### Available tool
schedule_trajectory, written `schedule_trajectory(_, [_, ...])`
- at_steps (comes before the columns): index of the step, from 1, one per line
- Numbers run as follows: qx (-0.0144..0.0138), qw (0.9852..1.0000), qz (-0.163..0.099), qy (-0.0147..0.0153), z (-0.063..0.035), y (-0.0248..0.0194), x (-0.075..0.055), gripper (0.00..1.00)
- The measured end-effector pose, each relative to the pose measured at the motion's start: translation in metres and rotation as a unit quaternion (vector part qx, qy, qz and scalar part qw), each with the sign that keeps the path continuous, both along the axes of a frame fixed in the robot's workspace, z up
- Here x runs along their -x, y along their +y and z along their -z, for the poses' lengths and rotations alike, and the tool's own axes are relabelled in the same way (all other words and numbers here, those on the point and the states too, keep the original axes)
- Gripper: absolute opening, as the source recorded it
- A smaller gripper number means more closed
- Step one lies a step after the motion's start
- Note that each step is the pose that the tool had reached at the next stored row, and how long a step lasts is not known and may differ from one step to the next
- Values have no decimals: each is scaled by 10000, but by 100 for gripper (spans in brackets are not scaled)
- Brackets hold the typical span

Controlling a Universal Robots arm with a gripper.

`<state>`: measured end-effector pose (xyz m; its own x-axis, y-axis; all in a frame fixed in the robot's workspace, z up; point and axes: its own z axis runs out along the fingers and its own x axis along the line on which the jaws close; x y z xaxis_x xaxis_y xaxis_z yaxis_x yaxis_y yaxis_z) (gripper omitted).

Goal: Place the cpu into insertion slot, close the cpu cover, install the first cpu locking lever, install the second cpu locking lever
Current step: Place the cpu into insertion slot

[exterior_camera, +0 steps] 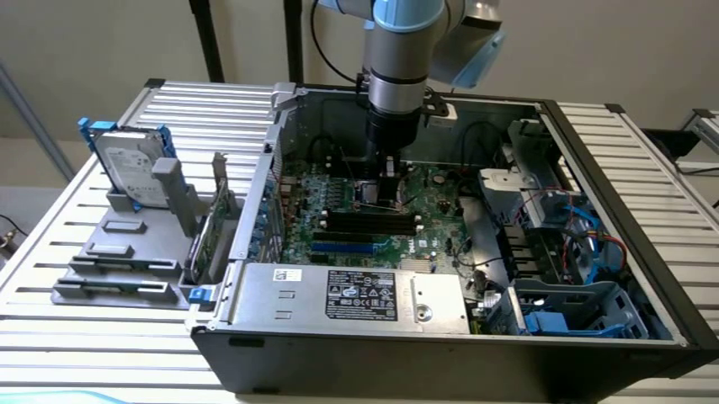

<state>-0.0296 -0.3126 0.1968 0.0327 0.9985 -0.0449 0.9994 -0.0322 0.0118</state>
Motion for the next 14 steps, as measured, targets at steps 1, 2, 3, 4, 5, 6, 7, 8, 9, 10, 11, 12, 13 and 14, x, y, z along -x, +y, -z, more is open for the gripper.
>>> schedule_trajectory(1, [0, 10000, 0, 1, -16, 0, 0, 62])
schedule_trajectory(2, [-1, 10000, 0, 2, -41, 0, 0, 62])
schedule_trajectory(3, [-2, 10000, 1, 2, -71, 0, 0, 62])
schedule_trajectory(4, [-2, 10000, 0, 3, -100, 0, 2, 62])
schedule_trajectory(5, [-5, 10000, 0, 3, -126, 0, 8, 62])
schedule_trajectory(6, [-5, 10000, 0, 3, -152, 0, 20, 62])
schedule_trajectory(7, [-6, 10000, 0, 3, -174, 0, 41, 62])
schedule_trajectory(8, [-8, 10000, 0, 3, -195, 0, 70, 62])
schedule_trajectory(9, [-10, 10000, 0, 3, -212, 0, 103, 60])
schedule_trajectory(10, [-12, 10000, 0, 3, -231, 0, 146, 53])
schedule_trajectory(11, [-16, 10000, 0, 3, -244, 0, 188, 47])
schedule_trajectory(12, [-19, 10000, 0, 3, -257, 0, 234, 47])
schedule_trajectory(13, [-22, 10000, 0, 2, -266, -1, 277, 42])
schedule_trajectory(14, [-25, 10000, 0, 2, -276, -2, 323, 36])
